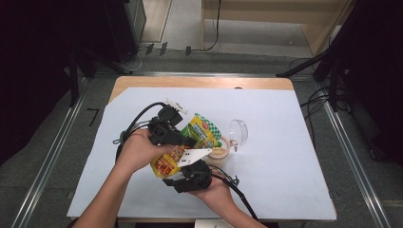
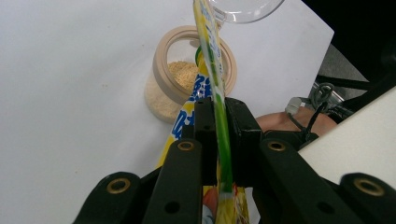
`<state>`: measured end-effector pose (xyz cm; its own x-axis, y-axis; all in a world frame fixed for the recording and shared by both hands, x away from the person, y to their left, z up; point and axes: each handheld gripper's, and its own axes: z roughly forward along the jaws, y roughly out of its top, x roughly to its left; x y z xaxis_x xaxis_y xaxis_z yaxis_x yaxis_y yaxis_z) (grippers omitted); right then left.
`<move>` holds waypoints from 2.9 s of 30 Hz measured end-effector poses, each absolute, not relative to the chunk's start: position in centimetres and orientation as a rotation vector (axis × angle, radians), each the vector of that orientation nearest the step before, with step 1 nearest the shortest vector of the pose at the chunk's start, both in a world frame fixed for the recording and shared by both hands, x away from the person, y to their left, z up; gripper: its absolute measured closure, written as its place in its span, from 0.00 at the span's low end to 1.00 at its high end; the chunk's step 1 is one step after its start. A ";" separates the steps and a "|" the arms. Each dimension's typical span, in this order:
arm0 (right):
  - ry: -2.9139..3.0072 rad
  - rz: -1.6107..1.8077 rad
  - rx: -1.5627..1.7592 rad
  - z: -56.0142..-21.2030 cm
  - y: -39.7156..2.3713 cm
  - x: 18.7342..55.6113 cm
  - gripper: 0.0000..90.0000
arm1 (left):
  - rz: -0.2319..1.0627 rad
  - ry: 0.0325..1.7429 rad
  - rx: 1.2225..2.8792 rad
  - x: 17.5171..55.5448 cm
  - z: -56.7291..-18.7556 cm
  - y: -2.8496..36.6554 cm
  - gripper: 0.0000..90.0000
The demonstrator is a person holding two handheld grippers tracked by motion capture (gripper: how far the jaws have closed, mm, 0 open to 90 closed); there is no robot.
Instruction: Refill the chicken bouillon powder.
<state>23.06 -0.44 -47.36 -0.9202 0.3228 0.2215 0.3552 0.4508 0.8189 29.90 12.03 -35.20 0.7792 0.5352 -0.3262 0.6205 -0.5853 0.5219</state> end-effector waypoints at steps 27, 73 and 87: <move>-2.660 -1.559 -0.602 -47.2 -0.8 23.0 0.50 | -0.233 0.809 2.277 30.2 -33.6 15.1 0.99; -2.578 -1.661 -0.745 -45.5 -3.0 23.4 0.48 | -0.129 0.782 2.008 30.9 -31.5 20.8 1.00; -2.596 -1.594 -0.736 -45.9 -3.0 23.5 0.48 | -0.028 0.853 1.938 33.5 -35.2 20.5 1.00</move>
<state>23.46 -2.98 -45.89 -0.8897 0.3852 0.2452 0.3929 0.3721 0.8409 33.54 20.47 -35.15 0.7531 0.5488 -0.3627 0.5716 -0.2730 0.7738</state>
